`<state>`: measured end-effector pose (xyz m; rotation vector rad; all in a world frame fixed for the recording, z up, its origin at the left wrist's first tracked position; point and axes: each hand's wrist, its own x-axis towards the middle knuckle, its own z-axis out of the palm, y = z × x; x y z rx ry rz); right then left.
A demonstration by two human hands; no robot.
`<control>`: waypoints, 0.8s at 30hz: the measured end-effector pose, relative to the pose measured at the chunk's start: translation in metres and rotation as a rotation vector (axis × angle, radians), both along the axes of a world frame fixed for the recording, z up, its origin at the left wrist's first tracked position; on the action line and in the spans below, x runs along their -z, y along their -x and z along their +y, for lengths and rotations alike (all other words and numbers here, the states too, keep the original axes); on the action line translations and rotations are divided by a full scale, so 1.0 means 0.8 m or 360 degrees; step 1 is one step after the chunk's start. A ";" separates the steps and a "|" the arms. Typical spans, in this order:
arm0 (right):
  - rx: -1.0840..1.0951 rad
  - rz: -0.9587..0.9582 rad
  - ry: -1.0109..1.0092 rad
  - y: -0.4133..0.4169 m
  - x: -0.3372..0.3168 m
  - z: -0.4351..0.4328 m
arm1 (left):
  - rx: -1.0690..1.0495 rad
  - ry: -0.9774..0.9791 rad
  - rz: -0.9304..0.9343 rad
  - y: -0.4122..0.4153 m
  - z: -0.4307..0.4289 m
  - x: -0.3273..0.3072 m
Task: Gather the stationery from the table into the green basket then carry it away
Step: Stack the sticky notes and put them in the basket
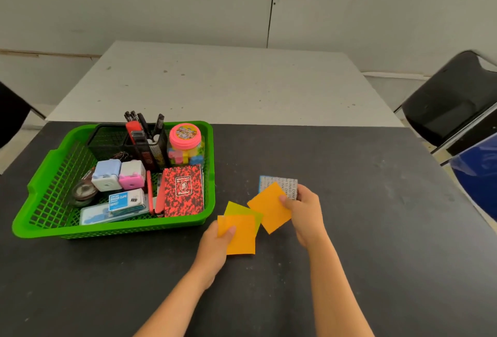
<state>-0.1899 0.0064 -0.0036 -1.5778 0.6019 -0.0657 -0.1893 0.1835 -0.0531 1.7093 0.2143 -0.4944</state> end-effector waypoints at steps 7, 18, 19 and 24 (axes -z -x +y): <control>0.0502 -0.0207 -0.0448 0.006 0.015 -0.006 | -0.0193 -0.0200 0.0002 -0.008 -0.022 0.004; -0.0008 -0.0090 -0.0388 0.011 0.052 0.023 | 0.0053 0.0126 -0.0193 -0.013 -0.055 -0.011; -0.0049 -0.0145 -0.0328 0.012 0.051 0.019 | 0.0078 0.0067 -0.0217 -0.014 -0.054 -0.011; -0.0355 -0.0064 0.0148 0.015 0.057 0.009 | 0.0191 -0.0304 -0.0278 -0.016 -0.041 0.004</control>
